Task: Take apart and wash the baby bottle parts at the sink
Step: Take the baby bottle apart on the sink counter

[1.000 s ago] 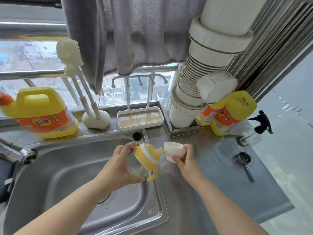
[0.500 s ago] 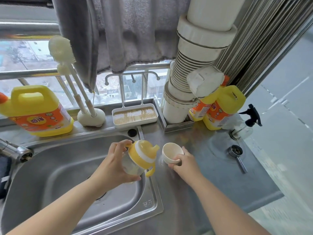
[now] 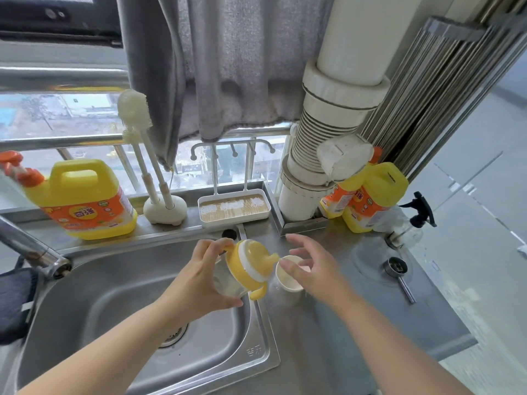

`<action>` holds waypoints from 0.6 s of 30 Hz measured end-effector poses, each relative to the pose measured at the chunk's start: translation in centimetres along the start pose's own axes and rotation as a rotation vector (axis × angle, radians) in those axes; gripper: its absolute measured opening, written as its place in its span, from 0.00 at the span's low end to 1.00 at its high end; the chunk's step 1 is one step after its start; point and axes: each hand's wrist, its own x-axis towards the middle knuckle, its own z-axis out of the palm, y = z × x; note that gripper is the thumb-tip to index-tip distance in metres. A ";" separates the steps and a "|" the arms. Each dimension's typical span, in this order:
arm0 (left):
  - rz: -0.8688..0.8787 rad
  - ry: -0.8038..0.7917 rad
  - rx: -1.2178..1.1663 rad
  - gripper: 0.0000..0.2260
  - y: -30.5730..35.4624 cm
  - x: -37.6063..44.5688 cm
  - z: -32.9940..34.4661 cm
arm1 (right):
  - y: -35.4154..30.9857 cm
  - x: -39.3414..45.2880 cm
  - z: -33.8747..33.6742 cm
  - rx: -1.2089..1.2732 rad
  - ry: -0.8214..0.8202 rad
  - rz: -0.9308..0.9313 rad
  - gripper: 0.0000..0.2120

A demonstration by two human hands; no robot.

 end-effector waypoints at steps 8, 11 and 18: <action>0.086 0.076 0.044 0.42 1.8 0.5 -2.2 | -7.1 0.3 1.2 -0.080 -0.201 -0.004 0.42; 0.106 0.067 0.022 0.45 1.8 0.3 -2.9 | -7.9 0.3 1.4 -0.100 -0.163 -0.009 0.40; -0.053 0.096 -0.035 0.53 1.4 0.1 -3.4 | -8.3 0.4 1.3 0.042 -0.122 0.037 0.32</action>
